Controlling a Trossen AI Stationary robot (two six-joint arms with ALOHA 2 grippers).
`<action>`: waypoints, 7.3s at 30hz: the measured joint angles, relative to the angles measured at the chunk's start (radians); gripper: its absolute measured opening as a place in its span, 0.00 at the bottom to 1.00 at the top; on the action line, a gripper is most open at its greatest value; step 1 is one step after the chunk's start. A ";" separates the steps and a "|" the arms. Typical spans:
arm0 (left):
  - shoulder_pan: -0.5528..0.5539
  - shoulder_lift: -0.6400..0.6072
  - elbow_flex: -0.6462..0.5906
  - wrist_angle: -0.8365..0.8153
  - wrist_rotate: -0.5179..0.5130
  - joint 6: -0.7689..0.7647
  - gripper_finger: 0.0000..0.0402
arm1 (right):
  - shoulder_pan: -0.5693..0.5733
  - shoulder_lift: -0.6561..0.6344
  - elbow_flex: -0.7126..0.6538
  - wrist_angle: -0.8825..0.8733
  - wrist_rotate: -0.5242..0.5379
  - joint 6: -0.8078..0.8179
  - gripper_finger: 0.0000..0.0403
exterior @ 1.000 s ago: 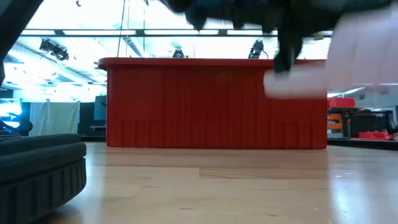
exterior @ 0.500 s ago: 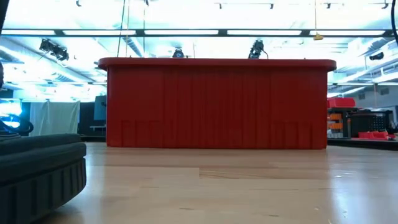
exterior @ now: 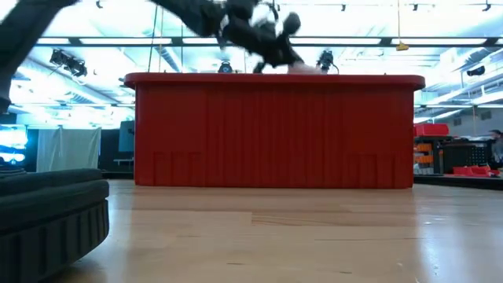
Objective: Pick and place slides into bin
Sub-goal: Put the pink slide into the red bin, then put the top black slide into the red bin
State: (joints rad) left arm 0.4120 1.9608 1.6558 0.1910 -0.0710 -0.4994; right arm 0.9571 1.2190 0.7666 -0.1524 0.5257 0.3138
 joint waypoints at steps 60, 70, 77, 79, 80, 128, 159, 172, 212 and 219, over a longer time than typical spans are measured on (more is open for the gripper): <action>0.032 0.321 0.062 -0.074 0.270 -0.480 0.54 | 0.067 -0.001 -0.001 -0.026 -0.033 0.034 0.12; 0.079 0.321 0.284 -0.606 0.286 -0.271 0.50 | 0.067 -0.001 -0.001 -0.026 -0.027 0.104 0.12; 0.058 0.321 0.577 -0.962 0.286 -0.014 0.44 | 0.067 -0.001 -0.001 -0.027 0.014 0.154 0.12; 0.046 0.320 0.660 -1.048 0.288 0.066 0.43 | 0.067 -0.001 -0.001 -0.027 0.028 0.183 0.12; 0.040 0.320 0.696 -1.093 0.289 0.103 0.44 | 0.067 -0.001 -0.001 -0.027 0.038 0.202 0.12; -0.781 -0.062 0.191 -1.738 -0.605 -0.455 0.20 | 0.118 0.110 -0.191 0.065 0.356 0.530 0.12; -1.128 -0.490 -0.552 -1.069 -0.895 -0.797 0.08 | -0.080 0.051 -0.160 0.064 0.375 0.049 0.12; -1.068 -0.490 -0.552 -0.997 -0.691 -0.645 0.13 | -0.079 0.051 -0.160 0.064 0.374 0.049 0.12; -1.242 -0.489 -0.552 -1.484 -0.114 -1.194 0.52 | -0.079 0.051 -0.160 0.082 0.374 0.112 0.12; -1.259 -0.488 -0.604 -1.458 -0.116 -1.262 0.53 | -0.079 0.051 -0.160 0.083 0.374 0.112 0.12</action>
State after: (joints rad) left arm -0.8471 1.4723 1.0515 -1.2675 -0.1868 -1.7619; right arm 0.8780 1.2697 0.6067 -0.0696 0.8997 0.4261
